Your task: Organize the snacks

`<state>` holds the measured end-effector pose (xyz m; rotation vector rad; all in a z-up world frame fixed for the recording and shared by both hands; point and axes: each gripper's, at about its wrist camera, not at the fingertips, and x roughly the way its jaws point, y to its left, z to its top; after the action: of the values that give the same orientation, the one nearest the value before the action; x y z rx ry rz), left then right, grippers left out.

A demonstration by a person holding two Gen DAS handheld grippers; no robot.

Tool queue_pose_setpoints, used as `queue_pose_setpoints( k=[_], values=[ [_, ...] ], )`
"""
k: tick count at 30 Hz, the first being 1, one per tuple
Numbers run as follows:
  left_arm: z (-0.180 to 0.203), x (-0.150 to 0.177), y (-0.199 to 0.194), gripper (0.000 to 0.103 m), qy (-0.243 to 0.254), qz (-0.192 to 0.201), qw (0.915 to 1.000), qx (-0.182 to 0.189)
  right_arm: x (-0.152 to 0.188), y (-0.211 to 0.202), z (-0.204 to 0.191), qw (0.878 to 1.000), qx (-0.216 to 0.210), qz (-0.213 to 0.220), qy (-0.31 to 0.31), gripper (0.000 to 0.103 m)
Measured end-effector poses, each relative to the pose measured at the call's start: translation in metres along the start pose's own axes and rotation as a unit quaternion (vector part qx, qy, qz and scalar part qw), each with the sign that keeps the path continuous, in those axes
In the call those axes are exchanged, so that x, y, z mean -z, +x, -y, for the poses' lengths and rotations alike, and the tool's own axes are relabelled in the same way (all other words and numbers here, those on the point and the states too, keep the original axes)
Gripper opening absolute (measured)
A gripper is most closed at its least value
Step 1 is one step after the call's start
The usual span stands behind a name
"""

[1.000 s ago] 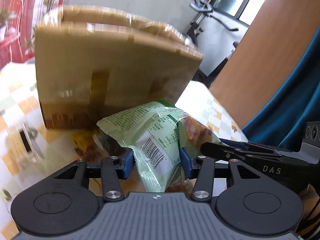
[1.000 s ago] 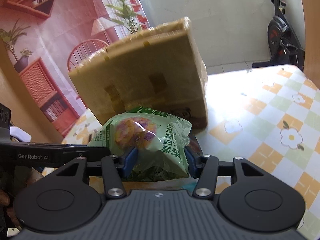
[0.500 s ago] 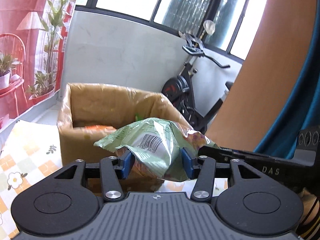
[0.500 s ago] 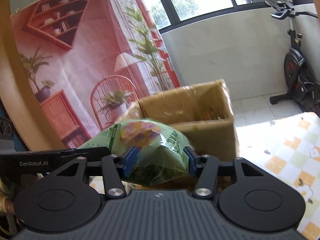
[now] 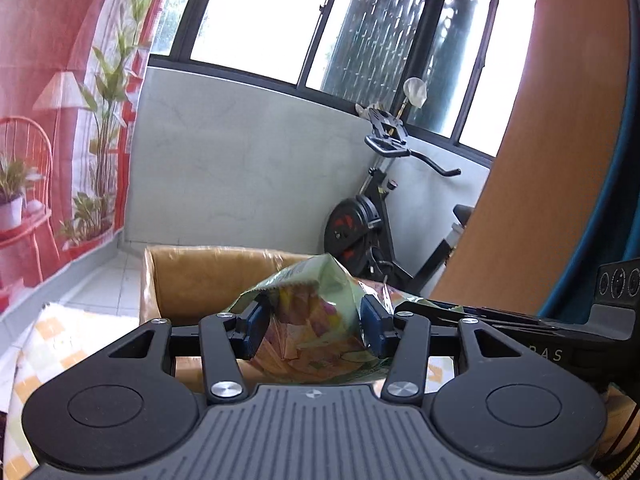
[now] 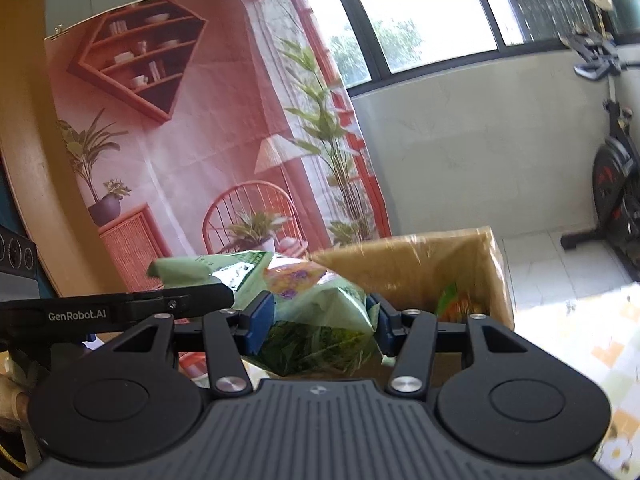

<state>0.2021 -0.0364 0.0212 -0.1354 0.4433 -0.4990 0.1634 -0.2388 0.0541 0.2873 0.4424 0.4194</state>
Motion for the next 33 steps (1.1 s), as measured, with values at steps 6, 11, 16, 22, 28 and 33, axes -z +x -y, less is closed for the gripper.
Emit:
queue_pose_setpoints(
  k=[6,11,16,22,28,33],
  values=[
    [-0.009,-0.013,0.02,0.052,-0.005,0.004,0.9999,-0.01,-0.02,0.031,0.0,1.0,-0.006,-0.004,0.0,0.054],
    [-0.023,-0.013,0.034,0.052,-0.027,-0.006,0.9995,-0.013,-0.022,0.05,0.0,1.0,-0.015,-0.011,-0.004,0.053],
    [-0.016,-0.021,0.032,0.04,-0.018,0.003,0.9998,0.004,-0.027,0.06,0.002,1.0,-0.019,-0.009,0.003,0.043],
    [-0.02,-0.017,0.058,0.042,-0.004,-0.015,0.9995,-0.027,-0.037,0.074,-0.007,0.999,-0.022,-0.01,-0.027,0.024],
    [-0.044,-0.01,0.071,0.042,-0.016,-0.033,0.9981,-0.049,-0.015,0.079,0.01,0.999,0.012,-0.038,-0.025,0.026],
    [-0.042,-0.016,0.067,0.042,0.002,-0.037,0.9978,-0.055,0.002,0.059,0.016,0.998,0.006,-0.047,-0.029,0.048]
  ],
)
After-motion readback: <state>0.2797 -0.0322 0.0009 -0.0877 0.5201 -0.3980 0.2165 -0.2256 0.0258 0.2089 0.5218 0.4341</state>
